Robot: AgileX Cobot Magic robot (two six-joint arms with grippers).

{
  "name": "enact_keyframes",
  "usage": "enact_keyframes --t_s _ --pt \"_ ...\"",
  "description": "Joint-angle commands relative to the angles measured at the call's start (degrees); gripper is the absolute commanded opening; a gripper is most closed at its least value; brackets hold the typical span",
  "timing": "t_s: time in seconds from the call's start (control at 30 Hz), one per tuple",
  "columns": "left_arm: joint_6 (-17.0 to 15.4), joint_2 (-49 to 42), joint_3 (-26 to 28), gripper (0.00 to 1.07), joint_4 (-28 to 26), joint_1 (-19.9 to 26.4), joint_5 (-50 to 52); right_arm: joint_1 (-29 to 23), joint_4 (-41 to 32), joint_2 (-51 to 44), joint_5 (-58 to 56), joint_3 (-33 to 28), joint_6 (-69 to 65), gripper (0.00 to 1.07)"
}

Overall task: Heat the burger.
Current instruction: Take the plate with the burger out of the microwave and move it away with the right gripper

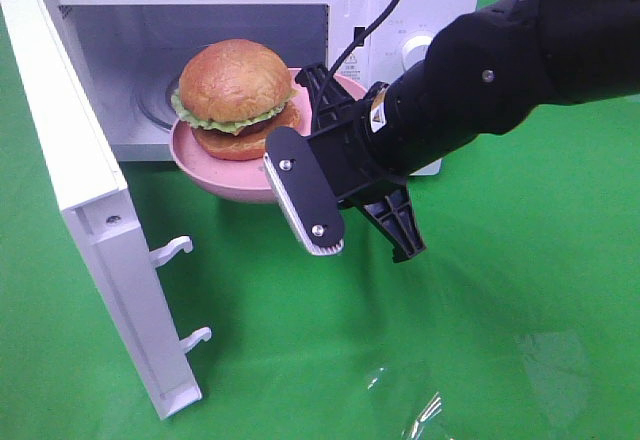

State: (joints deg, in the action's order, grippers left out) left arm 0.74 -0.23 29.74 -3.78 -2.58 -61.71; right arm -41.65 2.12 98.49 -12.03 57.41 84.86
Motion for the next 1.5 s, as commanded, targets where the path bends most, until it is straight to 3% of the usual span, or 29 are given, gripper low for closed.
enact_keyframes --t_s 0.03,0.77,1.13,1.5 --pt "0.1 -0.9 -0.2 0.97 -0.5 0.3 0.5 0.0 0.9 -4.2 3.5 -2.0 -0.5 0.0" --pt "0.1 -0.9 -0.2 0.97 -0.5 0.3 0.5 0.0 1.3 -25.3 -0.9 -19.2 -5.0 0.0" --pt "0.1 -0.9 -0.2 0.97 -0.5 0.3 0.5 0.0 10.1 -40.2 -10.2 -24.8 -17.8 0.0" --pt "0.1 -0.9 -0.2 0.97 -0.5 0.3 0.5 0.0 16.8 -52.1 -23.9 -25.7 -31.5 0.0"
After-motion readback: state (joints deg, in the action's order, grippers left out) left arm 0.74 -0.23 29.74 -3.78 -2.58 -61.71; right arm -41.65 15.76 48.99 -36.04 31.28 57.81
